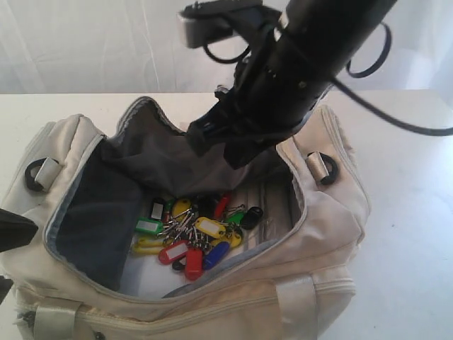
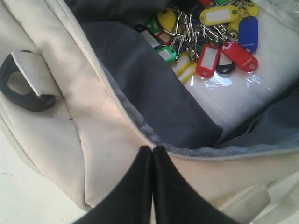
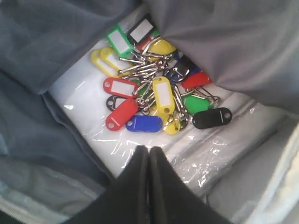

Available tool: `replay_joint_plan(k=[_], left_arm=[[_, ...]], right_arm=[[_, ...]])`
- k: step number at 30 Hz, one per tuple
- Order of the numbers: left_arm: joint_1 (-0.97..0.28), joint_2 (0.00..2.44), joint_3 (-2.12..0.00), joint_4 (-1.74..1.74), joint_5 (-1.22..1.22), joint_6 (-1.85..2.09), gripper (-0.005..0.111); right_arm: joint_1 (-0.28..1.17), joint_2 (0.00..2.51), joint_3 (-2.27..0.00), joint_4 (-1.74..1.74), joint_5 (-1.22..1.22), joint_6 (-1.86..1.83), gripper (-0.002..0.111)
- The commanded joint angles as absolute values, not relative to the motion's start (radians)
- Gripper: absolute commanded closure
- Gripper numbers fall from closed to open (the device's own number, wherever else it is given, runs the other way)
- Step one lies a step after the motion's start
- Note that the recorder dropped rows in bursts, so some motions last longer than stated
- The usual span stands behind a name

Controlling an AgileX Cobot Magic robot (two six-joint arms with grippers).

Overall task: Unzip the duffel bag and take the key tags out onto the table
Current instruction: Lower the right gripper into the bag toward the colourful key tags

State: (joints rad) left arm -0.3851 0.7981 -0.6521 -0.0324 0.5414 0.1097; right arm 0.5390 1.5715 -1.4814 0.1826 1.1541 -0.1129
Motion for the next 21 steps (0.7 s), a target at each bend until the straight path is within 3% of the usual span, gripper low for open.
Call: replay_joint_plan(k=[1,17,21], left_arm=[[-0.383,0.791,-0.655,-0.062,0.544,0.067,0.107],[-0.383,0.791,-0.655,-0.097,0.544,0.069,0.107],[-0.383,0.791,-0.655,-0.097,0.544,0.069,0.107]], right_arm=[[0.540,1.663,-1.488,0.182,1.110,-0.129,0.108],[0.540,1.834,-1.488,0.229,1.072,-0.135,0.108],[0.547,1.869,-1.488,0.347,1.004,-0.199,0.097]])
